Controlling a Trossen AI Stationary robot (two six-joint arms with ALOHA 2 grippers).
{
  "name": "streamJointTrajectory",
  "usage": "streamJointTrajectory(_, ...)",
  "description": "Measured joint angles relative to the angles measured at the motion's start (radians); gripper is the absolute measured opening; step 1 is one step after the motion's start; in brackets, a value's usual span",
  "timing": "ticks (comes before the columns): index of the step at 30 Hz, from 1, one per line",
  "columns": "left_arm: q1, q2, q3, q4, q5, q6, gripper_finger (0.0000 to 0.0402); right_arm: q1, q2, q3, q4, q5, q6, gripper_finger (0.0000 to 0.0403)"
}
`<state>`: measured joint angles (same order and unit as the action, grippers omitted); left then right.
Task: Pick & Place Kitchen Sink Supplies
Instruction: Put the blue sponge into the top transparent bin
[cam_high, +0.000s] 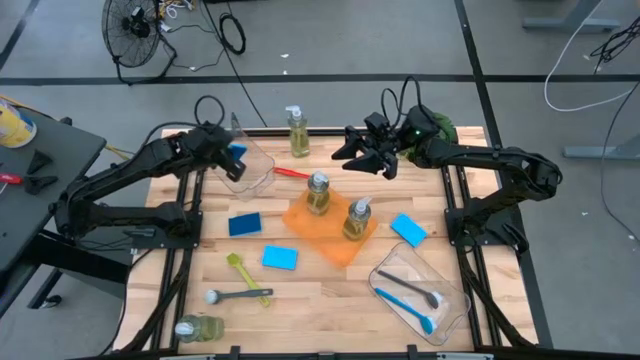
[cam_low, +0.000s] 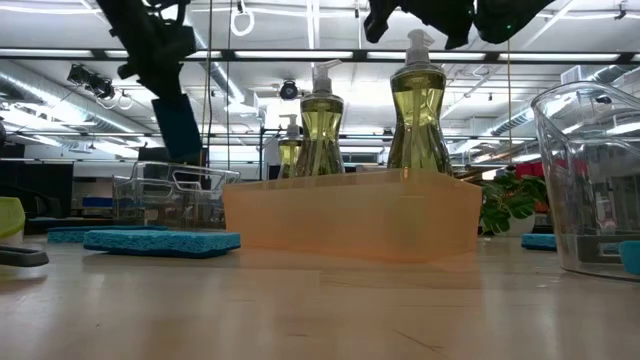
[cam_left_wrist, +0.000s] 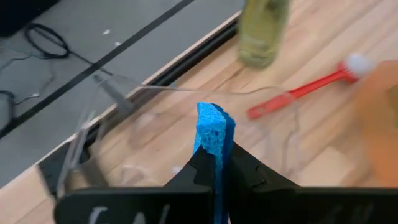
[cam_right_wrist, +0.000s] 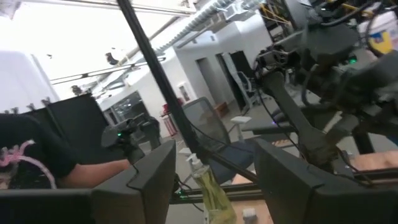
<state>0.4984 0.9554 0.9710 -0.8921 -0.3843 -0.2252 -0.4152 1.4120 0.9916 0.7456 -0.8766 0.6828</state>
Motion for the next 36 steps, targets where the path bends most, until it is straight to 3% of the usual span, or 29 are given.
streamJointTrajectory(7, 0.004, 0.036, 0.000, -0.021, -0.112, 0.033, 0.0021, 0.000, 0.000, 0.000, -0.084, 0.069, -0.046, 0.0214)
streamJointTrajectory(21, 0.005, 0.259, 0.000, -0.063, -0.294, 0.115, 0.0022, 0.000, 0.000, 0.000, -0.090, 0.110, -0.063, 0.0214)
streamJointTrajectory(36, 0.005, 0.389, 0.000, -0.078, -0.390, 0.196, 0.0034, 0.000, 0.000, 0.000, -0.090, 0.110, -0.064, 0.0214)
